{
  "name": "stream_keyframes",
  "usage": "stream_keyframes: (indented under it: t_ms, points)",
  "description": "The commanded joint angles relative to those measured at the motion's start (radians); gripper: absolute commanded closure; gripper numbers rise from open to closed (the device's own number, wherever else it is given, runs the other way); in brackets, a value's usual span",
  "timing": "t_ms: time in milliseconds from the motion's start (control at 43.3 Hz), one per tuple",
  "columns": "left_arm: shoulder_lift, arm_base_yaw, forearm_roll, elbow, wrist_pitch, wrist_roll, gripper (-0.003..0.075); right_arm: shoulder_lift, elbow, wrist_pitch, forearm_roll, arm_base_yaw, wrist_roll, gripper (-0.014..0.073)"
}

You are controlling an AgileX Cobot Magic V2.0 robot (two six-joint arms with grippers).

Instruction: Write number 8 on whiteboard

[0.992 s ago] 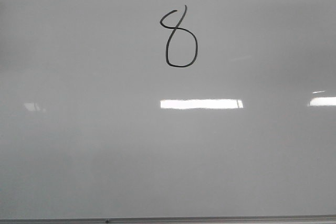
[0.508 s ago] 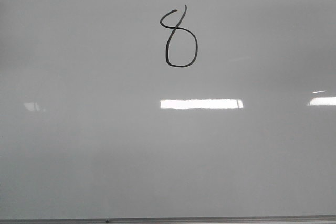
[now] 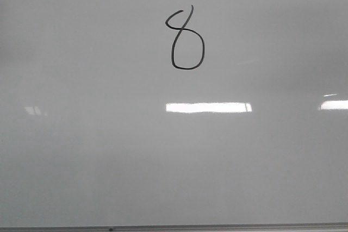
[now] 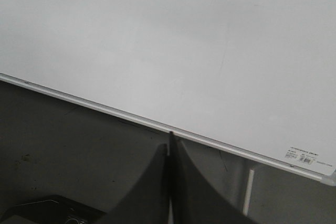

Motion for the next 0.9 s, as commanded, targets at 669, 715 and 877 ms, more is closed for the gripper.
stream_keyframes:
  t_ms: [669, 715, 877]
  points:
    - [-0.087, 0.055, 0.111, 0.054, -0.159, 0.044, 0.0741, 0.006, -0.025, -0.049, -0.021, -0.008, -0.011, 0.0702]
    - [-0.121, 0.087, 0.093, 0.09, -0.189, 0.044, 0.0741, 0.006, -0.025, -0.049, -0.021, -0.008, -0.011, 0.0702]
    - [-0.287, 0.202, 0.078, 0.244, -0.312, 0.044, 0.0741, 0.006, -0.025, -0.049, -0.021, -0.008, -0.011, 0.0702]
